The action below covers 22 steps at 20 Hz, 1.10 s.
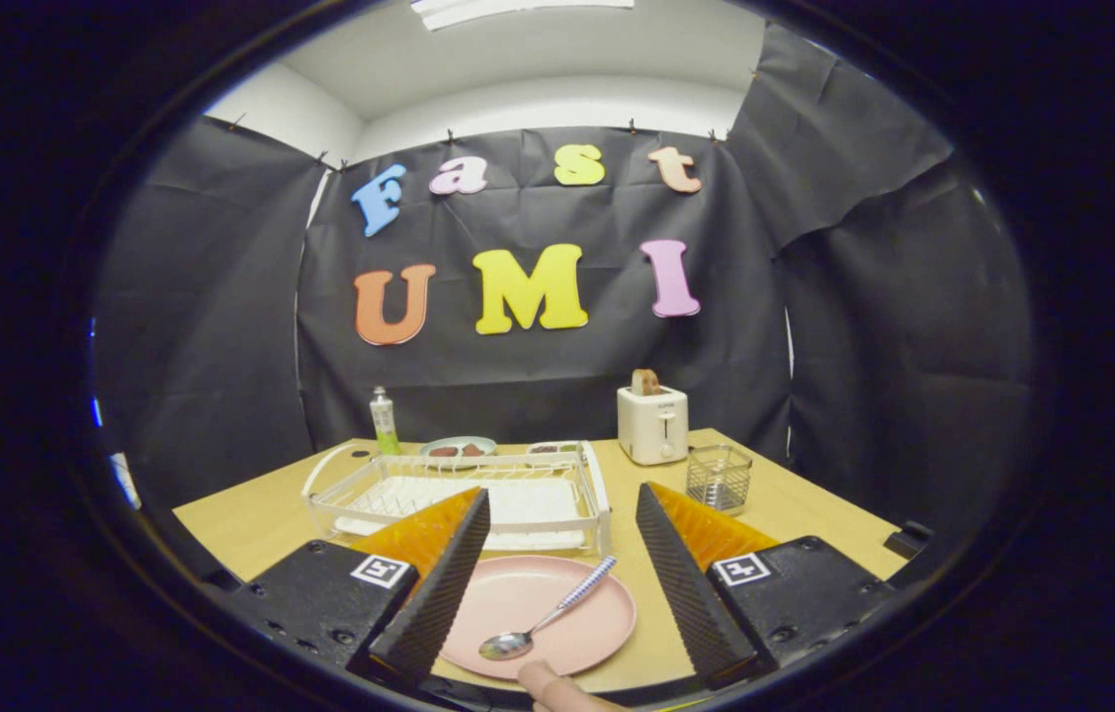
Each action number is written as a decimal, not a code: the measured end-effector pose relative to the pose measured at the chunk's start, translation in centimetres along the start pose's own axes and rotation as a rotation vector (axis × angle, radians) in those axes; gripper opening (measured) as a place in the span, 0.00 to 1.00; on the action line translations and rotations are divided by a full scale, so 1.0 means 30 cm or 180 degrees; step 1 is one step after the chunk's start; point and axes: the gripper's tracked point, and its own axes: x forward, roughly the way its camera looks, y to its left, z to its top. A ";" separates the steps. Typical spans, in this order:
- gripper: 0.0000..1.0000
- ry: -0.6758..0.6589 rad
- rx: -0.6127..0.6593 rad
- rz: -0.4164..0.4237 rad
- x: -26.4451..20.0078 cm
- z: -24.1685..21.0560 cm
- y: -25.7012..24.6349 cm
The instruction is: Take the plate from the dish rack, then take the spoon from the basket and place it into the plate.
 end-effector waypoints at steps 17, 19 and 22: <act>1.00 -0.0132 -0.0033 -0.0075 -0.276 0.222 -0.080; 1.00 -0.0150 -0.0003 -0.0101 -0.289 0.229 -0.099; 1.00 -0.0164 -0.0007 -0.0151 -0.297 0.236 -0.123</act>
